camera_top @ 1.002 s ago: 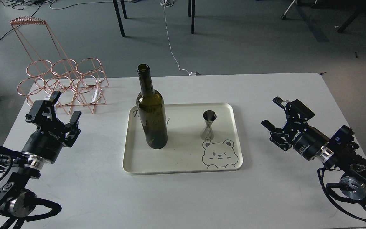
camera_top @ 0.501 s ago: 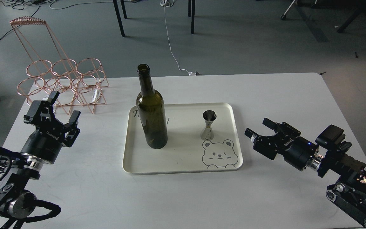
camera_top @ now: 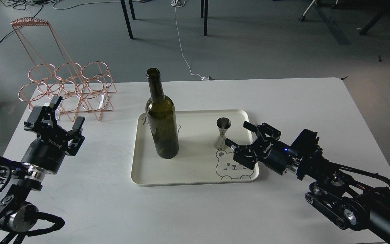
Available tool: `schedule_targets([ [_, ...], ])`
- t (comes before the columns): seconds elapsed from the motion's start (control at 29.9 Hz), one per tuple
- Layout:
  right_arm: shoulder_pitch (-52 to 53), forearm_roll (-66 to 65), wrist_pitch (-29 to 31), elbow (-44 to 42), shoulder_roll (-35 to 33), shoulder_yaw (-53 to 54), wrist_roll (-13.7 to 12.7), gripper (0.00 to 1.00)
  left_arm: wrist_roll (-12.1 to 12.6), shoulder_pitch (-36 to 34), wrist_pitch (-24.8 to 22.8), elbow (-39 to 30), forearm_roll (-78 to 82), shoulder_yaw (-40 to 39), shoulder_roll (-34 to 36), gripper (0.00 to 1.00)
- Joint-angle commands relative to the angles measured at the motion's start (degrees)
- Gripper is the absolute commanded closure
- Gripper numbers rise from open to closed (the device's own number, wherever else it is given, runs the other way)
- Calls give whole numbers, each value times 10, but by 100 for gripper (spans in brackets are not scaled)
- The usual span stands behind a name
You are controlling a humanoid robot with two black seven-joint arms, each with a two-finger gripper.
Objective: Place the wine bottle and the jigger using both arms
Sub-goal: 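Close the right gripper around the metal jigger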
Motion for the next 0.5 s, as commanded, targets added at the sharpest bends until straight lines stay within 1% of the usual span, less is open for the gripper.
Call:
schedule_targets([
  [0.0, 20, 0, 0, -38, 30, -13, 0, 10, 0, -1, 0, 0, 0, 0, 1, 2],
  [0.13, 31, 0, -1, -75, 61, -16, 0, 12, 0, -1, 0, -1, 0, 0, 1, 2],
  [0.27, 34, 0, -1, -91, 83, -17, 0, 18, 0, -1, 0, -1, 0, -1, 0, 2],
  [0.33, 34, 0, -1, -98, 88, -17, 0, 25, 0, 0, 0, -1, 0, -2, 0, 2],
  [0.47, 35, 0, -1, -103, 87, -17, 0, 44, 0, 0, 0, -1, 0, -4, 1, 2],
])
